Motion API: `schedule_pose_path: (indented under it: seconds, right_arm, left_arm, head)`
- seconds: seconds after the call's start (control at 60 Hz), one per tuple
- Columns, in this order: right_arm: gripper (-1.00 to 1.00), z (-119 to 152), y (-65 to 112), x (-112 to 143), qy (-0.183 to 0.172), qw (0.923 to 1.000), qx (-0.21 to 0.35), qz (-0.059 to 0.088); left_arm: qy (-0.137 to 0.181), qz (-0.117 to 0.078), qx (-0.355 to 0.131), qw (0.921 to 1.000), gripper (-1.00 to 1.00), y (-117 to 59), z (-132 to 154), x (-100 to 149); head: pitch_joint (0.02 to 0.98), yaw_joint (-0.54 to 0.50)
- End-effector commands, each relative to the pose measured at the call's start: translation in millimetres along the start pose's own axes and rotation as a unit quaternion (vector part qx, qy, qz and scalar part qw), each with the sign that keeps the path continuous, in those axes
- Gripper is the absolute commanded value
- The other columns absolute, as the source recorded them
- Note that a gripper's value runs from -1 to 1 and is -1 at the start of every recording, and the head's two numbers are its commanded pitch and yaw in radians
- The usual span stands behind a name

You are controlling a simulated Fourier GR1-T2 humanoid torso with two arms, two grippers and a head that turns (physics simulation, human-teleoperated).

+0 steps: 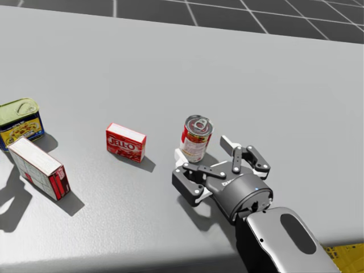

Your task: Pick up the tomato soup can and lift it.

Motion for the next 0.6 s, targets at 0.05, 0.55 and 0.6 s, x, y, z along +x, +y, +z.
schedule_pose_path:
  seconds: [0.05, 0.55, 0.6]
  right_arm:
    - [-1.00, -20.3, 3.2, -0.7, 0.007, 0.9999, -0.006, -0.007]
    - [0.96, -38.6, 3.6, -4.1, 0.016, 0.9994, -0.029, -0.004]
    - [1.00, -38.5, 2.8, -4.3, 0.019, 0.9992, -0.034, -0.011]
  left_arm:
    - [-0.001, 0.001, 0.000, 1.0000, -1.00, 0.1, 0.0, 0.3]
    - [-0.001, -0.001, 0.000, 1.0000, -1.00, 0.4, -1.1, -0.2]
    - [-0.001, -0.001, 0.000, 1.0000, -1.00, 0.4, -1.1, -0.2]
  head:
    - [0.827, -0.24]
    - [0.822, -0.24]
    - [0.815, -0.24]
